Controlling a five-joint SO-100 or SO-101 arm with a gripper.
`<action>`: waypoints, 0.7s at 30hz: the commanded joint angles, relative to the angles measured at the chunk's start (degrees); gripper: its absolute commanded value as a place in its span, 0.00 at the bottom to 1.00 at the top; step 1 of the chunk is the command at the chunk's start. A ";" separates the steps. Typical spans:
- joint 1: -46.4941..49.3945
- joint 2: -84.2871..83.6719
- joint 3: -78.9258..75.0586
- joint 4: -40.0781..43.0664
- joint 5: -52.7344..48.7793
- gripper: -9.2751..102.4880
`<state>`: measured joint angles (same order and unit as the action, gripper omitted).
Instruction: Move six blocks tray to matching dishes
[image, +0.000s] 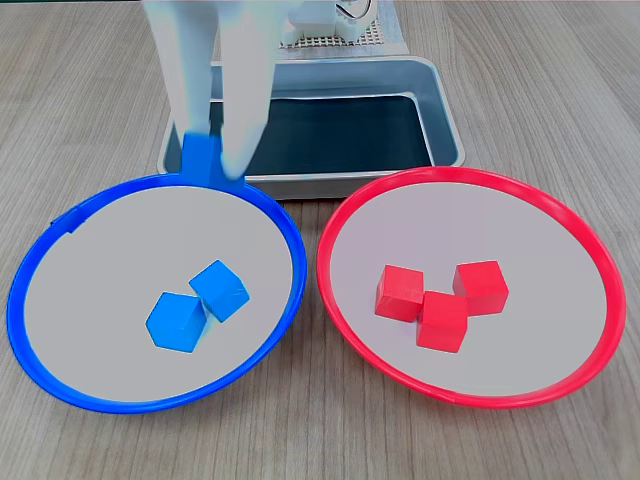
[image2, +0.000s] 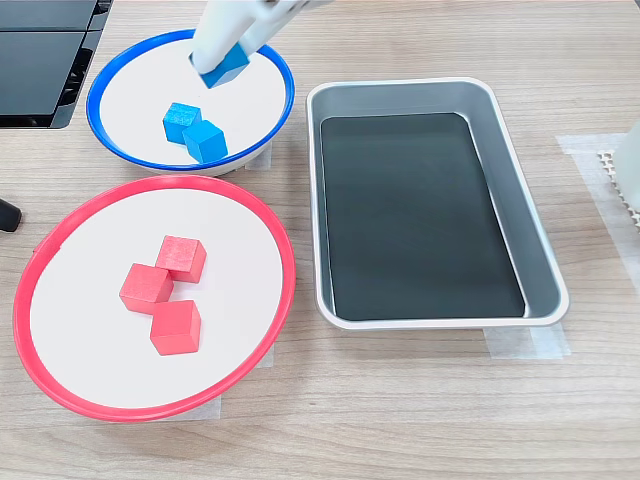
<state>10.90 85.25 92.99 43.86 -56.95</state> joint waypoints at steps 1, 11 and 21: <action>1.23 -4.13 -0.44 -10.72 1.05 0.08; 3.96 -7.65 2.55 -18.81 -1.85 0.31; -2.90 31.29 33.49 -26.63 42.98 0.10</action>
<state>10.63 105.64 120.50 13.62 -26.63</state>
